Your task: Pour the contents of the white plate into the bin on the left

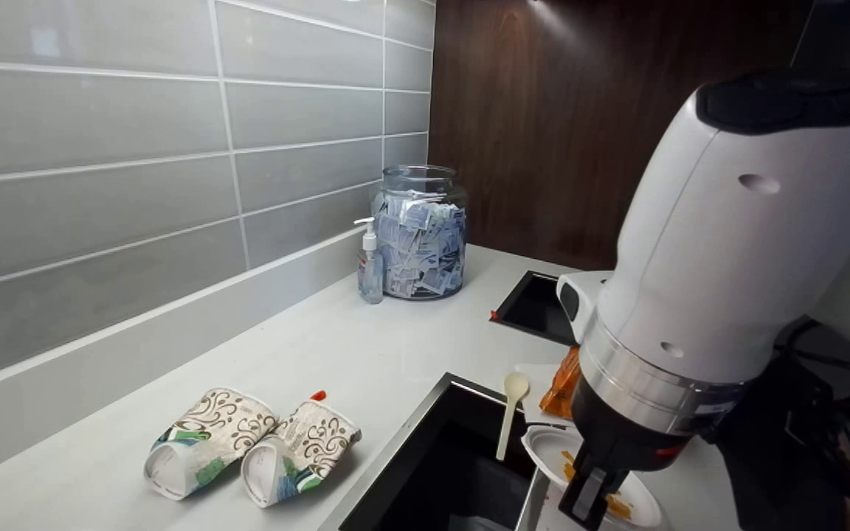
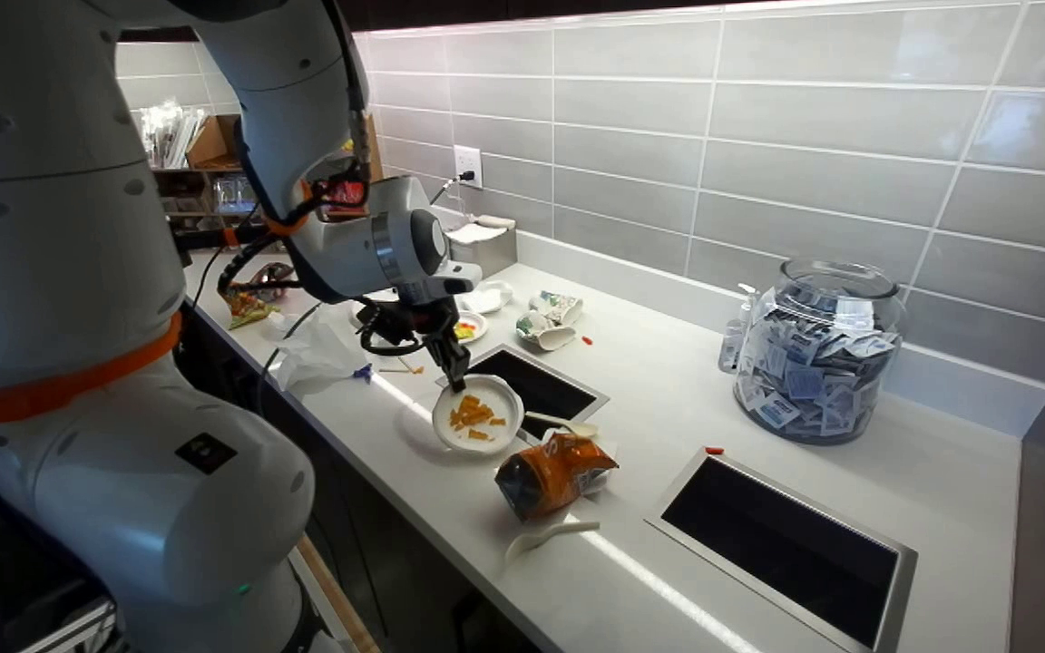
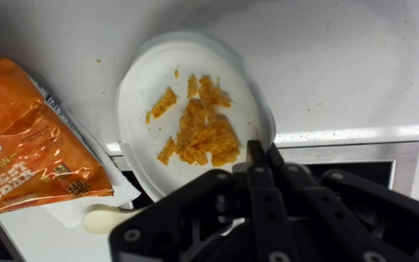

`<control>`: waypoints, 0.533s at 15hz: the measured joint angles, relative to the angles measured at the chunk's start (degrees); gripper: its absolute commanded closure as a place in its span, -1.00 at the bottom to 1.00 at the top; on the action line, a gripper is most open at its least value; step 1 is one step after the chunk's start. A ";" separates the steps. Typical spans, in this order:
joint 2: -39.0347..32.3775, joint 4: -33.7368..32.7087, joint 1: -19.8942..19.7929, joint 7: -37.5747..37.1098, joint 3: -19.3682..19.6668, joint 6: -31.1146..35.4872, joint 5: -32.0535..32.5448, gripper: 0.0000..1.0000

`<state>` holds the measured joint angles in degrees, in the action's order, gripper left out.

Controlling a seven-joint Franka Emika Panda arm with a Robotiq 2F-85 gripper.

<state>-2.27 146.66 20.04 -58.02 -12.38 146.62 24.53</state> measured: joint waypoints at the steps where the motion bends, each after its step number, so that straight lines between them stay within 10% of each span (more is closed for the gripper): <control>1: 0.42 -0.11 -0.01 -0.17 -0.31 -0.73 0.17 0.98; 8: 2.40 -0.83 -0.27 -0.47 -2.03 -2.40 0.92 0.98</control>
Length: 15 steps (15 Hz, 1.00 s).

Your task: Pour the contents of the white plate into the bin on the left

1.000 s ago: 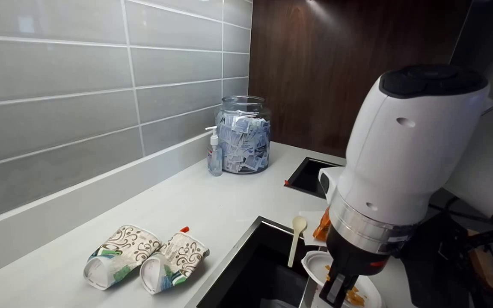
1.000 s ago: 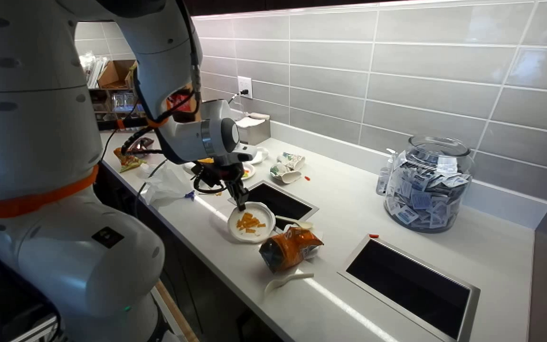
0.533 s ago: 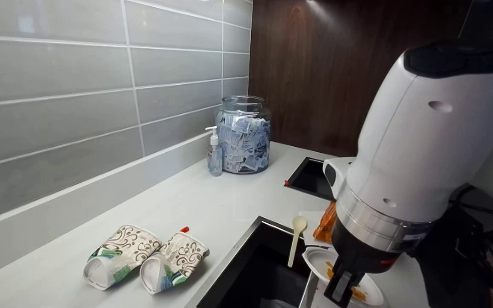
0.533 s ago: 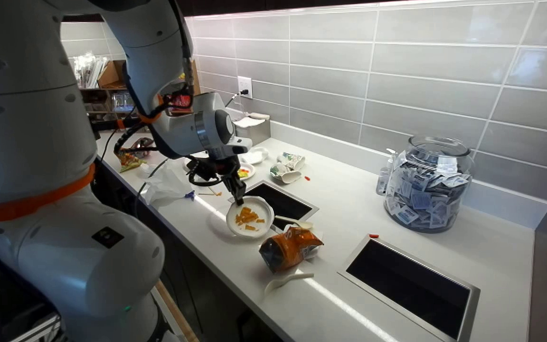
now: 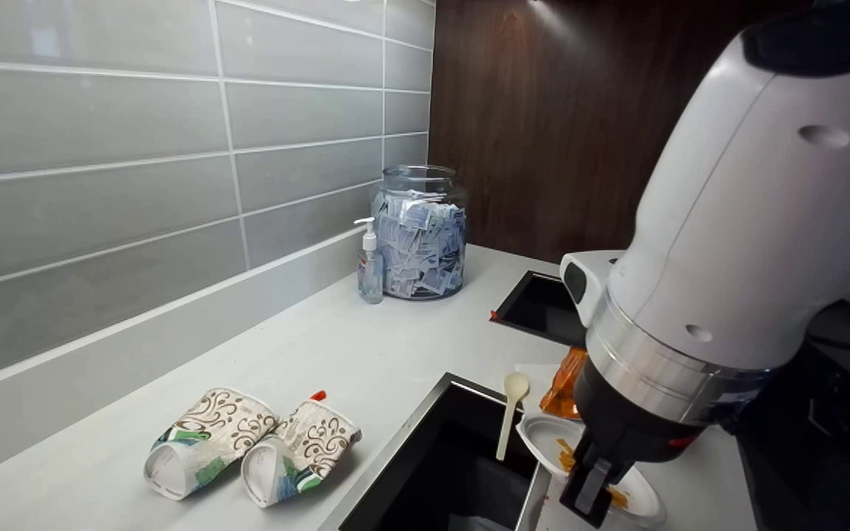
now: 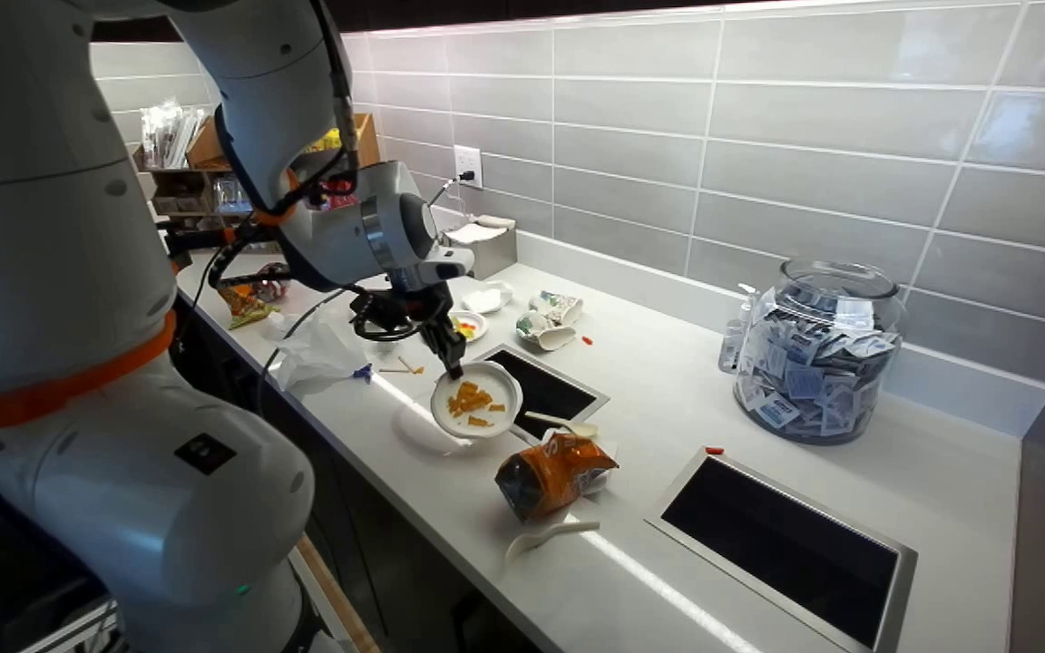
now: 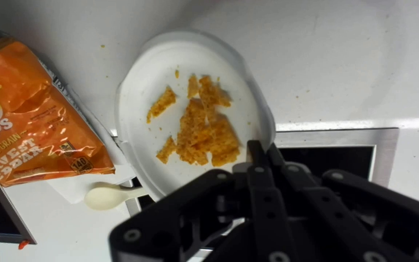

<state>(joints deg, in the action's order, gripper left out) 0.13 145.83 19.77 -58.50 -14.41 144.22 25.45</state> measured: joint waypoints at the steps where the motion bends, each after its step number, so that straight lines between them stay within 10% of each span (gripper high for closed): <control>1: 0.31 -0.17 -0.07 0.00 -0.12 0.00 0.34 0.98; 15: 0.97 -4.87 -2.42 -0.16 -0.54 3.02 11.33 0.98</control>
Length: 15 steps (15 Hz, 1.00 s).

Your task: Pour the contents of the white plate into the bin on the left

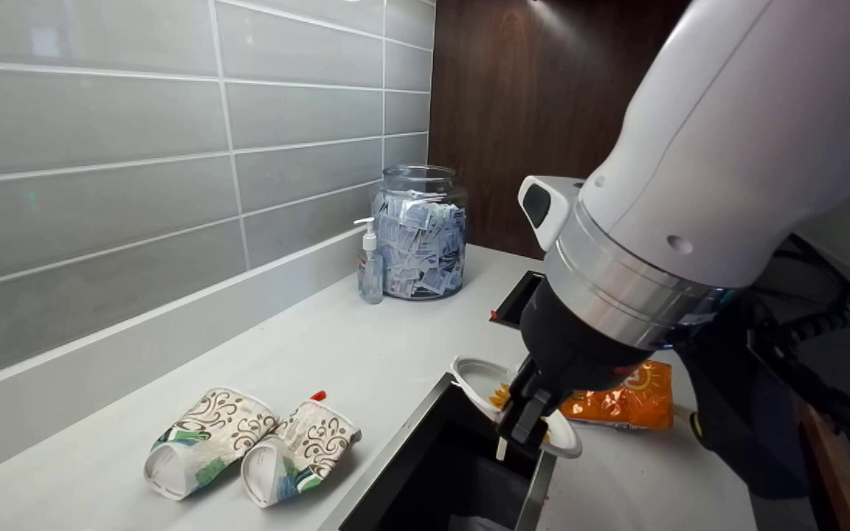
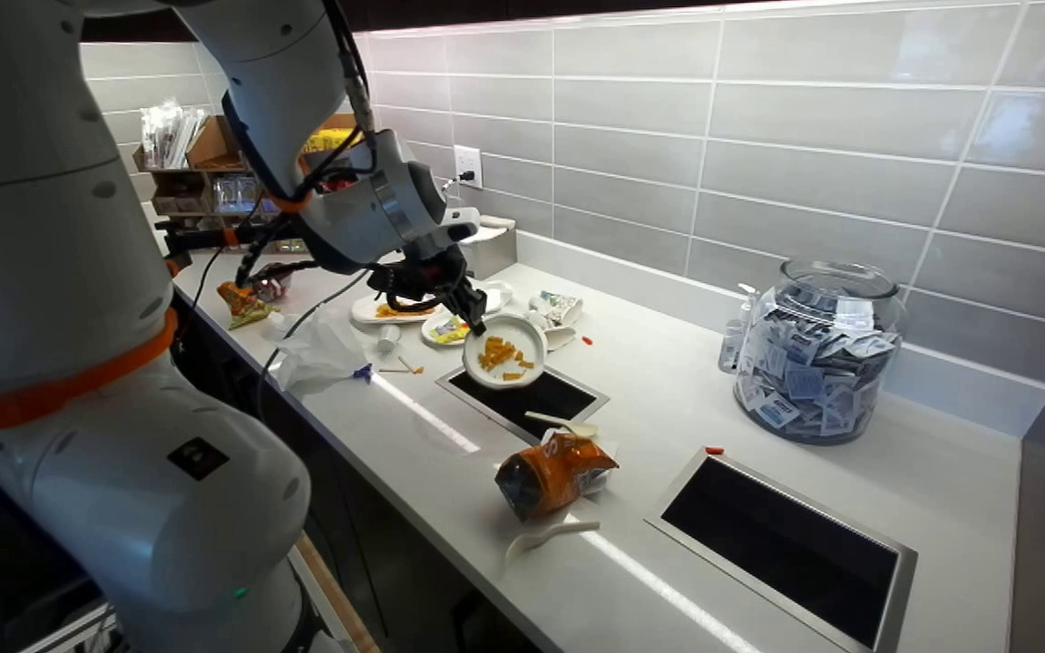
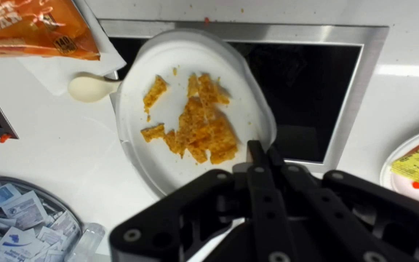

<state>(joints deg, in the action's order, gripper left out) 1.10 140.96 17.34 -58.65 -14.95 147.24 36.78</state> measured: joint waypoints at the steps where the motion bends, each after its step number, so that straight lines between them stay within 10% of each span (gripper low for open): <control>1: -0.08 -0.17 -0.20 -0.20 0.00 0.97 1.00 0.98; 15: -0.95 -0.89 -0.57 -1.35 0.63 5.16 4.66 0.98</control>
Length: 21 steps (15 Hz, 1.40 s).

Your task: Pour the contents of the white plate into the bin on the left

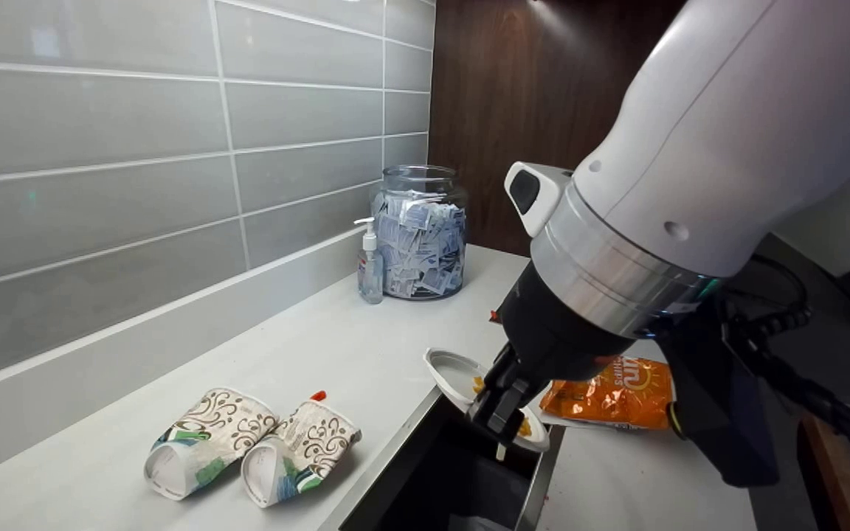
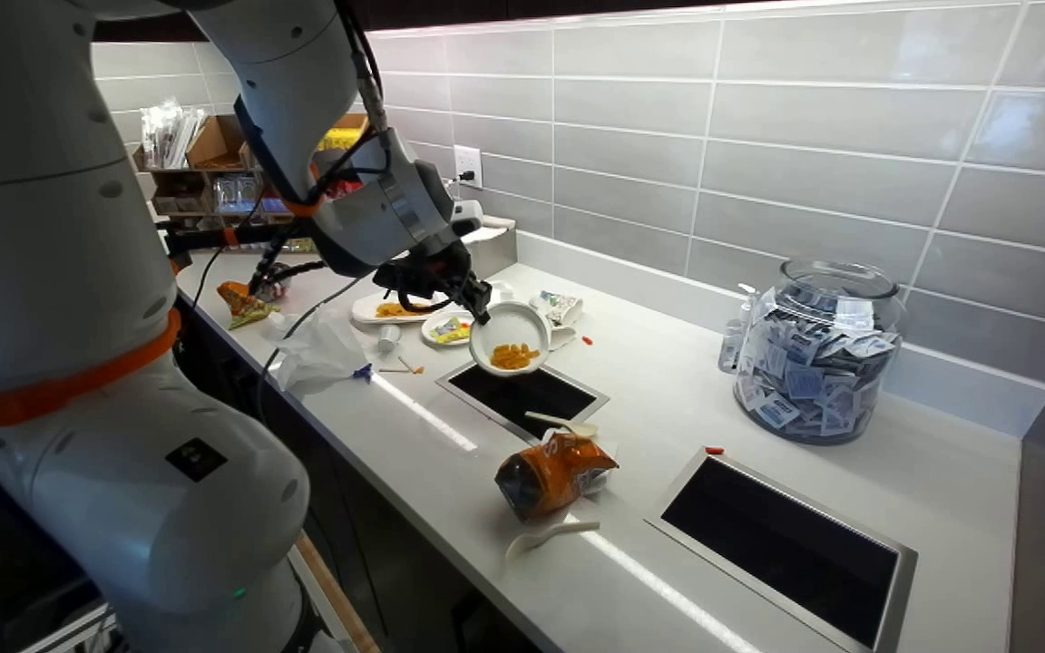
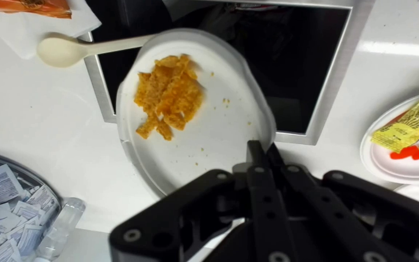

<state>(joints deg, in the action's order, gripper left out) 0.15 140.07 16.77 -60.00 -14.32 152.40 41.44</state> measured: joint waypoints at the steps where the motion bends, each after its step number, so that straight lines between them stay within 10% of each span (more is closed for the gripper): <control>1: 0.00 0.00 -0.01 0.00 0.12 0.75 0.00 0.98; 21: -1.05 1.24 -0.28 0.89 3.01 17.44 -0.20 0.98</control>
<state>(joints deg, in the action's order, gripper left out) -0.90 141.31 16.50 -59.12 -11.31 169.84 41.24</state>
